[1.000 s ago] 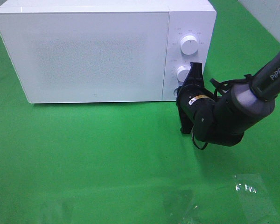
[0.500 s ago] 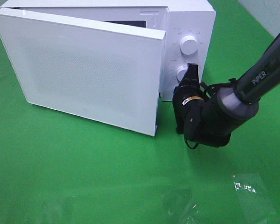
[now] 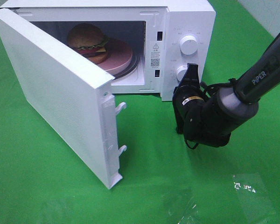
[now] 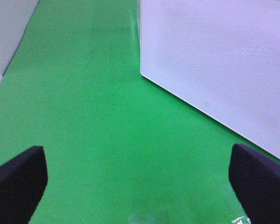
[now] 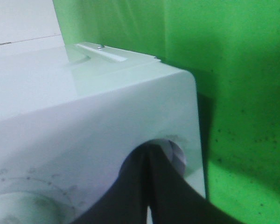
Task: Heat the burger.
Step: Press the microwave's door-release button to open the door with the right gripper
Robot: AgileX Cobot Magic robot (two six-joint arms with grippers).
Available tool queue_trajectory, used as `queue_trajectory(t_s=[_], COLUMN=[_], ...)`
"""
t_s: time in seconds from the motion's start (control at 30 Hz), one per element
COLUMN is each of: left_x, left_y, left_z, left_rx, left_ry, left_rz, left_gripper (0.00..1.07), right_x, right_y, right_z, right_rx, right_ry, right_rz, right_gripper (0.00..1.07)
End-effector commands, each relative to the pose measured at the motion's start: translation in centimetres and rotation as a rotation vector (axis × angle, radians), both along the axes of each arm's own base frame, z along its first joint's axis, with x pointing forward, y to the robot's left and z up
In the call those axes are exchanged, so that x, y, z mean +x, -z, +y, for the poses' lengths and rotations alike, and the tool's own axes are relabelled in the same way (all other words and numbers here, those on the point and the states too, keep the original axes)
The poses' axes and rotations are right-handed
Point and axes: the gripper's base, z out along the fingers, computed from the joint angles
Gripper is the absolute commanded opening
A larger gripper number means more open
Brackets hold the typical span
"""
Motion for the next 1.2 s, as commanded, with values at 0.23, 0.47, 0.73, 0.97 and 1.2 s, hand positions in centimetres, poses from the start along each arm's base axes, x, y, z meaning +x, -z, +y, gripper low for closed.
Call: queue_trajectory(t_s=[0.23,0.47,0.73,0.97,1.2], left_x=[-0.2,-0.2,-0.2,-0.2,-0.2], left_y=[0.0,0.0,0.0,0.0,0.0], left_z=[0.0,0.0,0.0,0.0,0.0], left_rx=[-0.001,-0.001,-0.001,-0.001,-0.001], left_ry=[-0.004,-0.004,-0.004,-0.004,-0.004], left_rz=[-0.026,-0.026,-0.026,-0.026,-0.026], left_gripper=[0.98,0.98,0.98,0.98,0.98], right_x=[1.7,-0.3,-2.9,-4.7,-6.6], right_y=[-3.1,-1.5,-0.3,-1.3,-3.2], right_z=[-0.3,0.2,1.1,0.9,-0.3], right_rx=[0.020,0.080,0.122,0.118,0.093], right_ry=[-0.025,-0.072,-0.113,-0.143,-0.164], right_rz=[-0.213,-0.126,-0.065,-0.051,-0.058], right_gripper=[0.01,0.01,0.01,0.01,0.01])
